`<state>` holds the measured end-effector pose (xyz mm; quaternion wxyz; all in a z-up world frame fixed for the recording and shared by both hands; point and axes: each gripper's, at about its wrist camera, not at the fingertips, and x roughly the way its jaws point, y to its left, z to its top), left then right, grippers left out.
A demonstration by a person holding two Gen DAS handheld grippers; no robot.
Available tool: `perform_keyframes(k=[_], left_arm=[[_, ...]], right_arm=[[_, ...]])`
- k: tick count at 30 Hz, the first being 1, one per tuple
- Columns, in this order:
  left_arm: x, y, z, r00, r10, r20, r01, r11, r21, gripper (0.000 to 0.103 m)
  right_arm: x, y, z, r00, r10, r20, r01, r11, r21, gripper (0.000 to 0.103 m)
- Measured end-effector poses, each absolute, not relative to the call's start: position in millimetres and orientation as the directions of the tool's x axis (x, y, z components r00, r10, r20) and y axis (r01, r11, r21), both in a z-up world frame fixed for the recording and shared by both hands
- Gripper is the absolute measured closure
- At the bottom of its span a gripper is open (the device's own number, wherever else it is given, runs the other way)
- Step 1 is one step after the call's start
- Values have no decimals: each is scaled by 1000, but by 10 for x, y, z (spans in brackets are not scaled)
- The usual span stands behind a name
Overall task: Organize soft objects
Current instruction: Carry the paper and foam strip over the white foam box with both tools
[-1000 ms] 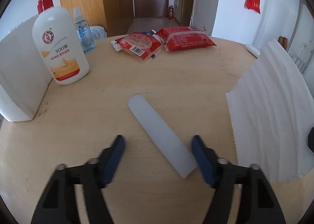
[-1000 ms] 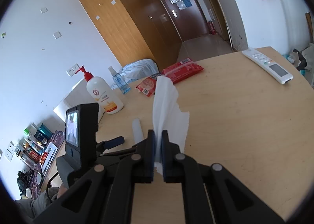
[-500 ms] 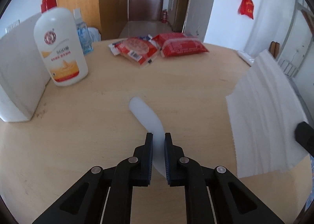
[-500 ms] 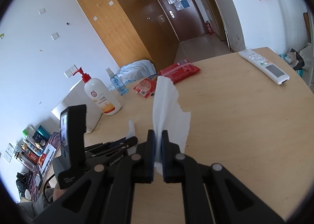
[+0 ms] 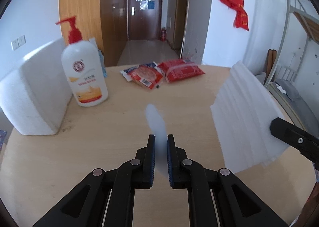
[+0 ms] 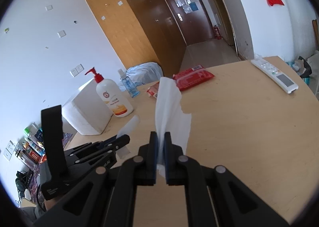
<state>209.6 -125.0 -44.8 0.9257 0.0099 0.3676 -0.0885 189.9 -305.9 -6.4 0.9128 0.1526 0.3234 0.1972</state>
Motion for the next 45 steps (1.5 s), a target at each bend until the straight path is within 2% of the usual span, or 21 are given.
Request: perform_keyframes(k=[13, 29, 45], left_arm=[[1427, -859, 92, 820, -140, -556, 162, 987, -10, 91], [670, -367, 420, 889, -96, -448, 109, 994, 2, 91], [124, 180, 450, 909, 27, -416, -31, 1000, -1, 91]], right_arm=[[1508, -2716, 244, 737, 468, -488, -326, 878, 350, 95], [1047, -2204, 486, 738, 513, -439, -425, 858, 288, 95], [837, -1617, 494, 671, 601, -435, -545, 797, 260, 94]])
